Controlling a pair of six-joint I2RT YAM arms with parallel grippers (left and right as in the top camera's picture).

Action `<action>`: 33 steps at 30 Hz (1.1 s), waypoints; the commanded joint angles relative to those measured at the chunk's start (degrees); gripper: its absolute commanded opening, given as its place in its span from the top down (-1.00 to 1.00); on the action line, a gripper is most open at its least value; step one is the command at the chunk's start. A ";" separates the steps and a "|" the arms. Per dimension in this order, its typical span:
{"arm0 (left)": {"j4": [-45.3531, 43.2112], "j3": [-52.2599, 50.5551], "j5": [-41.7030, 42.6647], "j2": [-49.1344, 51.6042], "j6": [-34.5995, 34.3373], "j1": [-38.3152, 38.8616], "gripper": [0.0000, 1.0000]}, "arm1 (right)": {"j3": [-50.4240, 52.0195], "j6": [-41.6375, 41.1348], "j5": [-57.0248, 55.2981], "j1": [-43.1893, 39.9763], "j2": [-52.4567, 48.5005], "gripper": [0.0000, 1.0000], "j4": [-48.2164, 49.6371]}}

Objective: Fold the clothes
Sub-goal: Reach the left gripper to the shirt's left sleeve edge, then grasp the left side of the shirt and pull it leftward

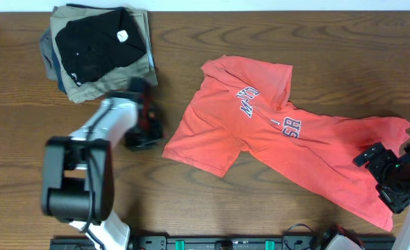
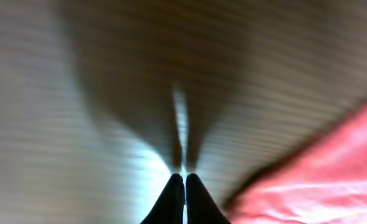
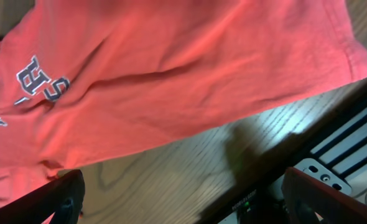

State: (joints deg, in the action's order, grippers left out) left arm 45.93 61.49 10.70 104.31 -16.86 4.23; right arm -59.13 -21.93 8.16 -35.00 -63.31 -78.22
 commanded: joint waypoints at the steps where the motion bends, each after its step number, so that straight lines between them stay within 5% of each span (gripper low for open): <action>1: 1.22 -0.33 -0.90 -2.14 -1.05 -5.73 0.88 | -0.04 -1.92 -1.27 0.59 0.31 -0.99 0.00; 9: 3.78 -0.35 1.36 -5.97 -1.01 -19.50 0.88 | -0.04 -2.36 -1.29 0.59 0.31 -0.99 0.04; 14: 5.07 -0.35 17.29 -9.90 9.53 -21.33 0.86 | -0.04 -3.41 -1.03 0.59 0.31 -0.99 1.16; 16: 6.51 -0.35 17.51 -10.58 9.75 -19.71 0.47 | -0.04 -3.76 -0.61 0.59 0.28 -0.99 1.55; 19: 7.69 -0.68 17.16 -10.47 12.26 -15.69 -0.50 | -0.04 -3.76 -0.07 0.59 0.31 -0.98 1.73; 24: 7.43 -1.51 13.31 -10.14 11.87 -6.01 -0.69 | -0.04 -3.74 0.00 0.59 0.28 -0.99 1.68; 33: 6.19 -1.62 0.96 -9.97 2.05 9.03 -0.68 | -0.02 -3.69 -0.02 0.59 0.31 -0.98 1.29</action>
State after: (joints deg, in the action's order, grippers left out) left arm 52.42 60.64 16.84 94.02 -10.76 10.17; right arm -59.13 -25.04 7.94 -35.00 -63.31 -76.86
